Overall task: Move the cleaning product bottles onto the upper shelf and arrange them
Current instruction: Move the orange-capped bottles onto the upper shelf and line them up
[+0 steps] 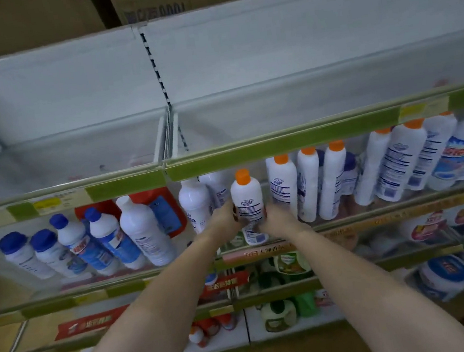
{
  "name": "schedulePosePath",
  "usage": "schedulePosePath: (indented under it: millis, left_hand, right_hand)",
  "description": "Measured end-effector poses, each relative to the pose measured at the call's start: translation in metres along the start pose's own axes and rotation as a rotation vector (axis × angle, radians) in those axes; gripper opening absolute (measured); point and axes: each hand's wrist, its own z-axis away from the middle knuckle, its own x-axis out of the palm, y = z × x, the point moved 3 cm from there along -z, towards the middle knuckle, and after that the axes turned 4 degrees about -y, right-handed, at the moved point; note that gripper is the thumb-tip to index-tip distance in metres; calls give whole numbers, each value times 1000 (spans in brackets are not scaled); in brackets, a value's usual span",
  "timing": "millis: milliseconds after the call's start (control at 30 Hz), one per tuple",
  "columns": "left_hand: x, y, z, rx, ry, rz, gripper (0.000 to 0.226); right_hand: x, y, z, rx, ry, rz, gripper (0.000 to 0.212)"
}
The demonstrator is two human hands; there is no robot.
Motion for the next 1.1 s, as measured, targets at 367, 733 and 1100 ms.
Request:
schedulePosePath:
  millis: [367, 733, 1100]
  left_hand:
    - [3, 4, -6, -49, 48, 306, 59]
    - [-15, 10, 6, 130, 33, 268, 58]
    - [-17, 30, 25, 293, -180, 485, 54]
  right_hand:
    - [12, 13, -15, 26, -24, -130, 49]
    - [6, 4, 6, 70, 51, -196, 46]
    - [-4, -2, 71, 242, -1, -382, 46]
